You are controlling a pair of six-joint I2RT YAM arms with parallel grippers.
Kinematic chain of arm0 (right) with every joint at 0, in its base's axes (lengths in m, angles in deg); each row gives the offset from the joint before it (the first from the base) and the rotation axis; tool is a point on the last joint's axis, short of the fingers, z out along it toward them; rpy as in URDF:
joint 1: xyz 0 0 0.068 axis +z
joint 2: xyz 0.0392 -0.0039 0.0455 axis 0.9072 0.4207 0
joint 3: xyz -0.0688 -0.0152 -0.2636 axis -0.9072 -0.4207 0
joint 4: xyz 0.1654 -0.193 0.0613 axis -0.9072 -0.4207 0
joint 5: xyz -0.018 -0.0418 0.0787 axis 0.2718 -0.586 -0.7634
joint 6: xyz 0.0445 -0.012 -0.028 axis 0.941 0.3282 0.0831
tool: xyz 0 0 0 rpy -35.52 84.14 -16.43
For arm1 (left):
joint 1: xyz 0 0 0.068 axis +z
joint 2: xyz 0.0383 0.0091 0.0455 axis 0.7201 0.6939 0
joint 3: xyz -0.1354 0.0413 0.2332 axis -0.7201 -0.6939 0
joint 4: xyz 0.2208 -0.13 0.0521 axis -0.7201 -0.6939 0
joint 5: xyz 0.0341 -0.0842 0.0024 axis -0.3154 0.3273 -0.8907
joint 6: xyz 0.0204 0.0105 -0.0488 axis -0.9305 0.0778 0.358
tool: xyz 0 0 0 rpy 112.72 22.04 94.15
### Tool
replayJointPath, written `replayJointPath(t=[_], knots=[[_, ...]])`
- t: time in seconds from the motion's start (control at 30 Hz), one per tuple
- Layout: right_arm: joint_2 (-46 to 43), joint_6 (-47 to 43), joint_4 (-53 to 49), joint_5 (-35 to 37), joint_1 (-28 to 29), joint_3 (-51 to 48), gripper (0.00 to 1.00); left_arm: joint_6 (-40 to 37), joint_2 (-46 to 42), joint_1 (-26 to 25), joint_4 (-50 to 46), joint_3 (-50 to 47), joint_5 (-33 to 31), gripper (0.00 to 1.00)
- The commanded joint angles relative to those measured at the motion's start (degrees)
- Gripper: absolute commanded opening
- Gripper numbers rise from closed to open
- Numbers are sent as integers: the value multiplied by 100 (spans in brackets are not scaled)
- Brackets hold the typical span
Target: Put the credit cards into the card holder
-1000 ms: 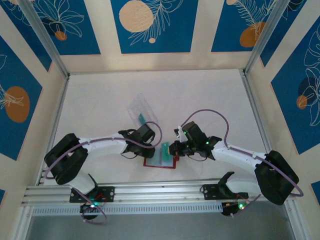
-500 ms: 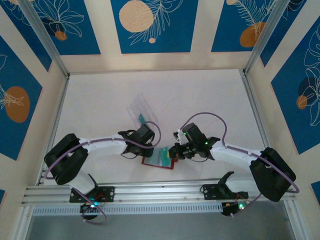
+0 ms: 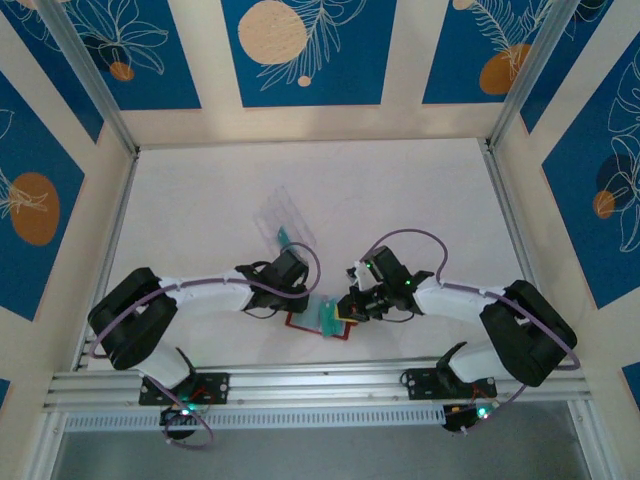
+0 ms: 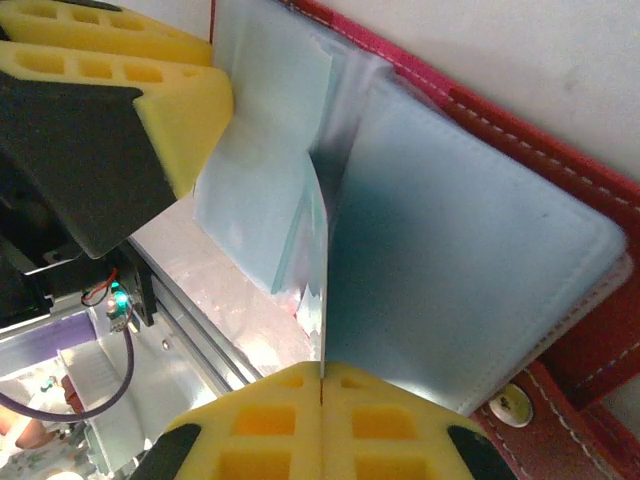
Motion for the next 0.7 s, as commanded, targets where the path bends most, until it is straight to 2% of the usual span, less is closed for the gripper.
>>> replayJointPath(t=[0.0, 0.33, 0.67], knots=[[199, 161, 61, -329, -112, -127, 0, 60, 336, -59, -344, -290, 28, 22], [352, 252, 42, -525, -411, -220, 0, 80, 312, -59, -315, -358, -16, 22], [382, 335, 116, -572, -442, -292, 0, 97, 315, -59, -263, -402, -10, 23]])
